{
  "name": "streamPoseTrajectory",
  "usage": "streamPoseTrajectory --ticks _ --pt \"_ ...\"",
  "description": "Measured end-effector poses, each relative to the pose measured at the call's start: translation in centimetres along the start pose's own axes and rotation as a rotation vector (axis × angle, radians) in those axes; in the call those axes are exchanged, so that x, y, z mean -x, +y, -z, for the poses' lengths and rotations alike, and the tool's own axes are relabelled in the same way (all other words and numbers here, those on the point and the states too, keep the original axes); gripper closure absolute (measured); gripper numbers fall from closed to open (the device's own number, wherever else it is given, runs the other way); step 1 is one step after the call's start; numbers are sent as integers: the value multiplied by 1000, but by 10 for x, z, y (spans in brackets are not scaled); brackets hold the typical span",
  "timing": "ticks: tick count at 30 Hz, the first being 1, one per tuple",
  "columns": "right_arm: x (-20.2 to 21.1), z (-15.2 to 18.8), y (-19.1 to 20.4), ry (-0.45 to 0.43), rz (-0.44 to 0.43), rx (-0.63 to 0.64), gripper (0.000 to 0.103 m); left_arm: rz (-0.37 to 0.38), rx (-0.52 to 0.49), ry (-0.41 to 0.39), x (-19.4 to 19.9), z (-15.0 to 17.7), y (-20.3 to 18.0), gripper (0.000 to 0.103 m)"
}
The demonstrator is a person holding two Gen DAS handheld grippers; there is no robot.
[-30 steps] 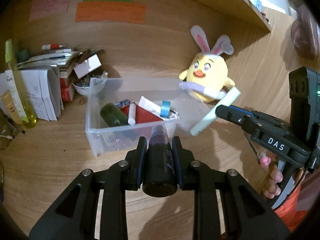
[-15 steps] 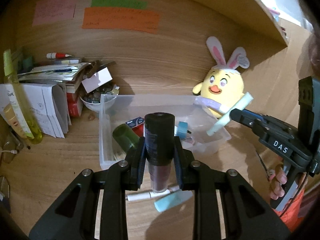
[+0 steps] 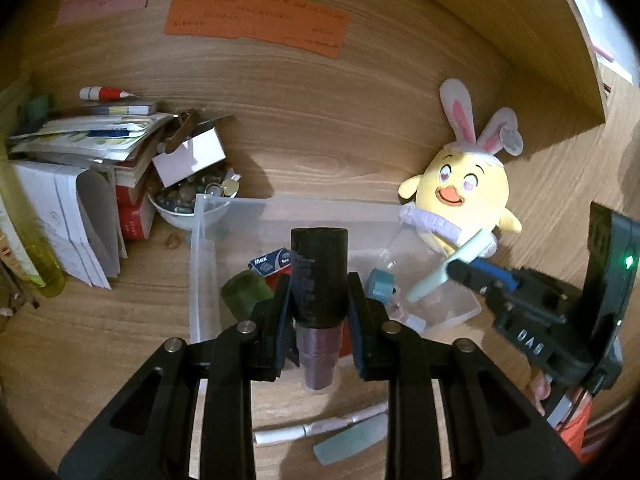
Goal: Organize objects
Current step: 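Open both tools to release the black tube and highlighter into the box, then withdraw both open tools from the box toward the desk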
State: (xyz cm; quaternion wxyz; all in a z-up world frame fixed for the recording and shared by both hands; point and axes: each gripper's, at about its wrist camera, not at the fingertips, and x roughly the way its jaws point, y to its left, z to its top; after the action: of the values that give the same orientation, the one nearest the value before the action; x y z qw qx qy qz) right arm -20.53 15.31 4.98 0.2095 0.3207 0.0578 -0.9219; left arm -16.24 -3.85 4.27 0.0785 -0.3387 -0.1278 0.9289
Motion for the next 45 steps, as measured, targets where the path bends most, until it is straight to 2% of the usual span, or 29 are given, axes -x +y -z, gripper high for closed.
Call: streamPoseTrajectory --ticks 10,12,13,15,21,31,45 --pt "-19 -3 12 43 -44 15 88 -15 25 71 -30 0 10 77" --pt "-20 -4 12 47 -53 8 83 -14 26 76 -30 1 11 76" --pt "-20 -4 12 49 -57 4 80 -17 24 75 -29 2 10 74" --pt "-20 -4 12 45 -61 -2 67 -27 14 69 -27 3 8 69" --pt "-11 -4 13 21 -56 -12 54 -62 -27 45 -18 9 0 53" --pt "15 9 17 4 -75 -21 46 -106 -83 -10 10 21 -13 35" --pt "37 49 32 47 -95 -40 39 -169 -97 -14 38 56 -6 25"
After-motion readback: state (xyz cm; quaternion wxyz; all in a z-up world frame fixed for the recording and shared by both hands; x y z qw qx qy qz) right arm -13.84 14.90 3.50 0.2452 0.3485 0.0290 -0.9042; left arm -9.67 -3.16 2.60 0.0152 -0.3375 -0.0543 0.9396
